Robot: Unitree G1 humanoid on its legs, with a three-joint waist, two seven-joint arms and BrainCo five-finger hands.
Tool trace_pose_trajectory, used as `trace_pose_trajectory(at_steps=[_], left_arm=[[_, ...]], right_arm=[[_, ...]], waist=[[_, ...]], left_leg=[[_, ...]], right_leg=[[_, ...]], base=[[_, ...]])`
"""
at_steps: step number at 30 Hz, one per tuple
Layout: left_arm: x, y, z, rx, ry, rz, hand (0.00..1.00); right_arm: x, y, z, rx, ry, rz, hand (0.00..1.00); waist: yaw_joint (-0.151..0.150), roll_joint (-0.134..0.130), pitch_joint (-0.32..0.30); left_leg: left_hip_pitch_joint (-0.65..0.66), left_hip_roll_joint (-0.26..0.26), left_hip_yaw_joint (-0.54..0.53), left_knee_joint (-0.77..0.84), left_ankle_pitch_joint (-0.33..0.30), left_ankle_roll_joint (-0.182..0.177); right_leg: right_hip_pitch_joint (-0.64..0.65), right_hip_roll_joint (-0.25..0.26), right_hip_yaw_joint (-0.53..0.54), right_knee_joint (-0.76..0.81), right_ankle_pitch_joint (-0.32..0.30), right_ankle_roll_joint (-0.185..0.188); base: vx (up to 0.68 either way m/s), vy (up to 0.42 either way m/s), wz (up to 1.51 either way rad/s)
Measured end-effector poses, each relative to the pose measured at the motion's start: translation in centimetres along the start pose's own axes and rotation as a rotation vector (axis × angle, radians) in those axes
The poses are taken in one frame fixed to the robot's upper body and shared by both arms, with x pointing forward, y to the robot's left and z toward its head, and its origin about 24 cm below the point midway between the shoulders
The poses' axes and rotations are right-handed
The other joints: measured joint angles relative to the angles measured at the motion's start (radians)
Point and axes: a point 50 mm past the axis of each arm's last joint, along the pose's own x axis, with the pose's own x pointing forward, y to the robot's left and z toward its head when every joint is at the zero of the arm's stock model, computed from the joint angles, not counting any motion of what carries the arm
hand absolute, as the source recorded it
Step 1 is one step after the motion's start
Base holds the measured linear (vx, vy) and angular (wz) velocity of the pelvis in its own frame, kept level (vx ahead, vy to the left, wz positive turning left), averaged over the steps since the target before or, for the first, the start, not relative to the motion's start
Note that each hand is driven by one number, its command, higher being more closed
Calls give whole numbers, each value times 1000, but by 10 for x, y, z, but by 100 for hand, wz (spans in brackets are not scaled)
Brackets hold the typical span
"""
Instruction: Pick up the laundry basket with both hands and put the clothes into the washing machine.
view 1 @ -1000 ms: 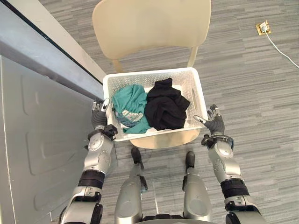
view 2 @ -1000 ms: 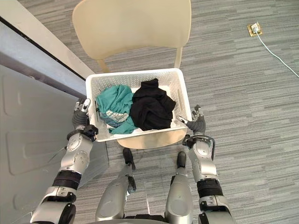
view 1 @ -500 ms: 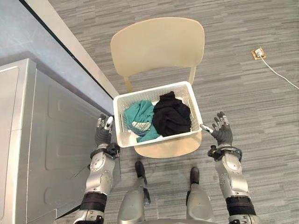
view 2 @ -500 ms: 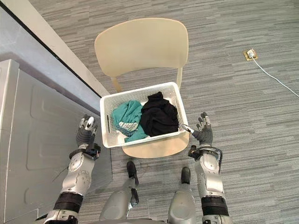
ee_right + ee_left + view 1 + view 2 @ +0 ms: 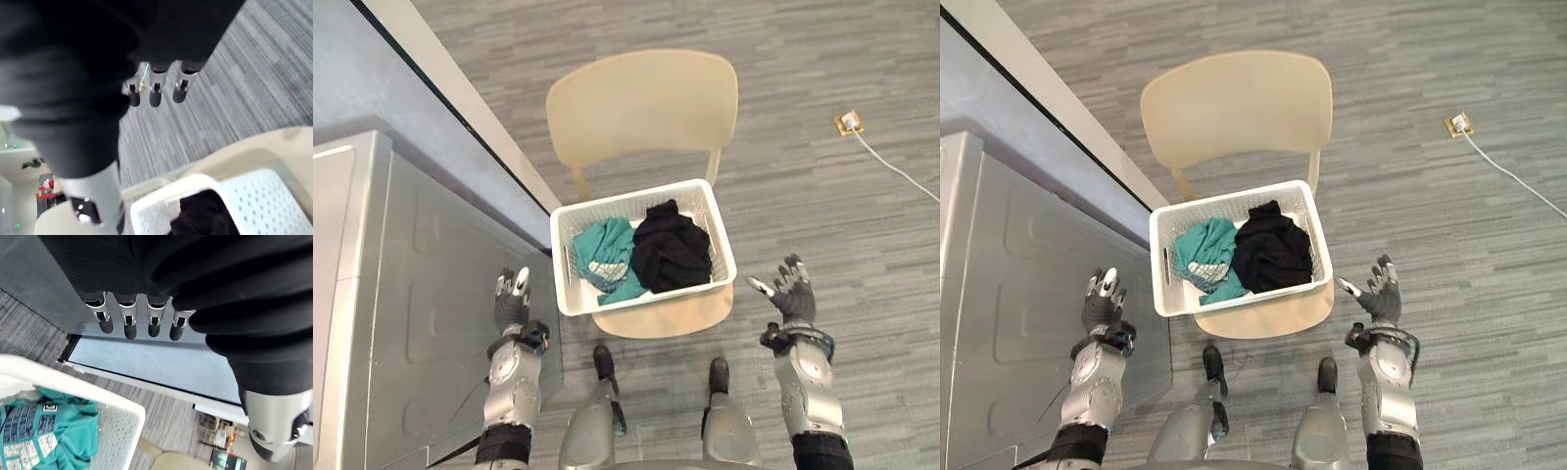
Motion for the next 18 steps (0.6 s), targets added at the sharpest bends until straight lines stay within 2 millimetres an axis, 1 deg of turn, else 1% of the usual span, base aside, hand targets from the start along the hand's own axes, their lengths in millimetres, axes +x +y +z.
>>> trace_pose_trajectory(at_steps=[1, 2, 3, 4, 5, 6, 7, 9, 10, 12, 15, 17, 18], left_arm=[[-4, 7, -6, -5, 19, 31, 0], [-11, 20, -19, -11, 67, 92, 0], [-20, 33, -36, 5, 137, 145, 0], [-24, 39, -46, 5, 183, 172, 0], [-33, 50, -67, -5, 280, 229, 0], [-43, 61, -84, -7, 369, 278, 0], [-49, 67, -92, -7, 411, 306, 0], [-68, 85, -113, -13, 539, 406, 0], [-72, 89, -117, -16, 563, 428, 0], [-81, 101, -122, -7, 612, 477, 0], [-91, 109, -127, -27, 656, 510, 0], [-97, 112, -130, -49, 675, 533, 0], [-98, 113, -131, -62, 681, 539, 0]], right_arm=[[-4, -5, -5, 0, 21, -20, 0], [-11, -14, -18, -3, 71, -58, 0], [-19, -21, -35, -15, 146, -84, 0], [-23, -25, -46, -21, 194, -96, 0], [-34, -31, -68, -30, 299, -122, 0], [-44, -31, -89, -24, 399, -138, 0], [-49, -31, -98, -19, 449, -148, 0], [-71, -31, -131, 0, 624, -178, 0], [-75, -31, -138, 5, 665, -187, 0], [-94, -35, -159, 29, 795, -236, 0], [-94, -36, -165, 54, 846, -263, 0], [-94, -36, -167, 46, 864, -256, 0], [-90, -33, -167, 50, 870, -242, 0]], waist=[[0, 0, -4], [3, -2, -9], [8, -6, -28], [10, -8, -39], [16, -12, -66], [19, -18, -76], [19, -22, -82], [23, -35, -117], [26, -37, -118], [46, -40, -136], [47, -40, -137], [48, -38, -141], [47, -36, -141]], left_leg=[[9, 1, 5, 0, -3, 0], [35, 3, 17, 0, -13, -3], [55, 11, 26, 0, -26, -1], [65, 11, 28, 0, -30, -3], [77, 13, 32, 0, -37, -4], [98, 12, 36, 0, -38, -2], [107, 12, 39, 0, -39, -1], [123, 13, 53, -1, -47, 0], [132, 12, 54, -1, -48, 1], [147, 11, 55, -1, -50, 1], [167, 11, 54, -1, -52, 0], [172, 14, 48, -1, -52, 0], [171, 19, 46, 0, -52, 0]], right_leg=[[7, 0, -1, 0, -1, 1], [28, -1, 0, 2, -5, 1], [43, -1, 2, 6, -12, 3], [50, -2, 2, 10, -17, 4], [57, -1, 1, 20, -25, 3], [77, -1, -2, 25, -35, 0], [83, -1, -2, 30, -41, 0], [91, -2, -2, 46, -60, -3], [99, -2, -2, 48, -63, -3], [114, -3, -1, 48, -66, -3], [144, -2, -2, 41, -68, -7], [159, 2, -12, 33, -68, -7], [170, 5, -26, 32, -68, -8]], base=[[8, -8, -7], [8, -3, -12], [0, -12, -12], [-1, -13, -7], [0, 0, 0], [0, 0, 0], [0, 0, 0], [0, 0, 0], [0, 0, 0], [0, 0, 0], [-58, -1, 3], [-36, -17, 13], [-15, -28, 28]])
